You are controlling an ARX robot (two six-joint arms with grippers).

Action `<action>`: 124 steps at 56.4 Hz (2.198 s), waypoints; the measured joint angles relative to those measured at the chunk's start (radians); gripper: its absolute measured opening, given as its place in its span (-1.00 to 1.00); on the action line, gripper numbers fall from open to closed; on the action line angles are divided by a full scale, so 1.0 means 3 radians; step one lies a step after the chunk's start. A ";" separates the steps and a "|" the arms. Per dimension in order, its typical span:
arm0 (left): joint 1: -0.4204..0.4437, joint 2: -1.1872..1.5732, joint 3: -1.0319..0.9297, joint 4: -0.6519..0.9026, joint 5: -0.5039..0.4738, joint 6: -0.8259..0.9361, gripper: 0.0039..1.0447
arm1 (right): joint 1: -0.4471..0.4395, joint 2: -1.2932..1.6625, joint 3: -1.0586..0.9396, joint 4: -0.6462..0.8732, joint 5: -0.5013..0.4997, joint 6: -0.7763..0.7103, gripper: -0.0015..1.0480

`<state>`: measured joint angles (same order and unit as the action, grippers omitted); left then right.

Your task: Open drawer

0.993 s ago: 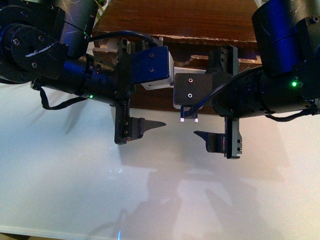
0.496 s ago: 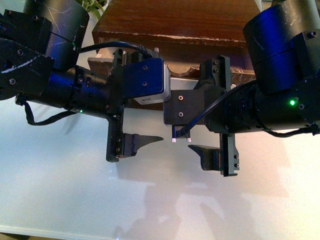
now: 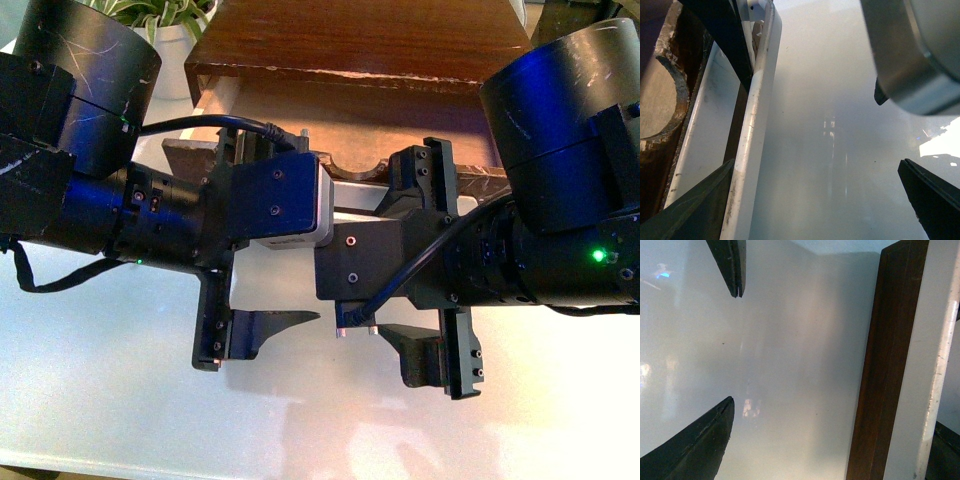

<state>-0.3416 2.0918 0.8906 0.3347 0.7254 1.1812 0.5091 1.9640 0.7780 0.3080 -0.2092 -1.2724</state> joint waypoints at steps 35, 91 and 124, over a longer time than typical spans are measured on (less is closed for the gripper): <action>0.0029 -0.0139 -0.0050 0.0010 0.0024 -0.0158 0.84 | 0.0031 -0.0011 -0.0053 0.0233 -0.0027 0.0085 0.83; 0.0862 -0.1279 -0.0547 0.0790 0.0196 -0.2426 0.84 | -0.0668 -0.1598 -0.0689 0.0056 -0.0177 0.0618 0.83; 0.2108 -0.2412 -0.1128 0.1130 -0.0003 -0.4677 0.84 | -0.1596 -0.3647 -0.1211 -0.0320 0.0423 0.3287 0.83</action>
<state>0.2909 1.3682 0.5522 0.6739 0.7246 -0.2218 0.0303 0.8700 0.4149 0.2119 -0.0822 -0.2863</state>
